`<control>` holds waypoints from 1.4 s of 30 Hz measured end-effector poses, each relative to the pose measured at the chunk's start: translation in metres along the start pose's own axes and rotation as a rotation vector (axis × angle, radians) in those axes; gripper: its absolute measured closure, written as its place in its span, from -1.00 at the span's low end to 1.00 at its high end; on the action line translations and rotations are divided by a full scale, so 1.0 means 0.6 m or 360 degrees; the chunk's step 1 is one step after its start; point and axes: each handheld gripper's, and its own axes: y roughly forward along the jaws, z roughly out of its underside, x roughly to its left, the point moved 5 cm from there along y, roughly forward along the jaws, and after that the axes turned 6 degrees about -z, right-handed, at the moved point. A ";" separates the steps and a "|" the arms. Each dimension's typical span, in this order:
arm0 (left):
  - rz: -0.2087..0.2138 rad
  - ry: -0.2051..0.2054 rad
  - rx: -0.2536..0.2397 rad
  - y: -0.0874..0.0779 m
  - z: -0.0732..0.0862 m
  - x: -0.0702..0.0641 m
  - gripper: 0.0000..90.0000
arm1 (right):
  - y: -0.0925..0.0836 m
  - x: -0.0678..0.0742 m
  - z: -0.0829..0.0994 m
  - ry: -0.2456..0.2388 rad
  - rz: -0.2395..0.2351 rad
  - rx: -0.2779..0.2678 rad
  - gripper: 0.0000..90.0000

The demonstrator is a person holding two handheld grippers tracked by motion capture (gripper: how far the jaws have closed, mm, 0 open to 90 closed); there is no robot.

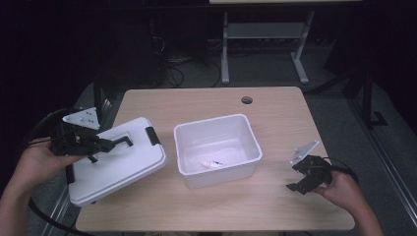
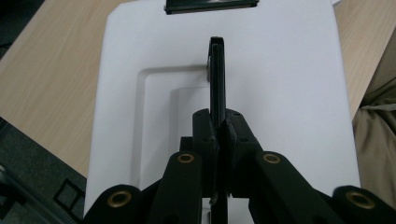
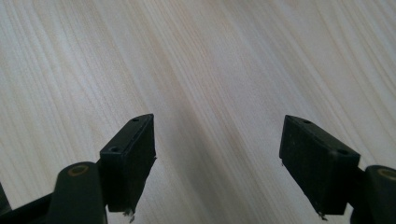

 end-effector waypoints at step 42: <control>0.0152 0.0222 -0.0073 0.056 -0.183 -0.042 0.87 | -0.004 0.002 0.000 0.0002 -0.0006 -0.0024 -0.46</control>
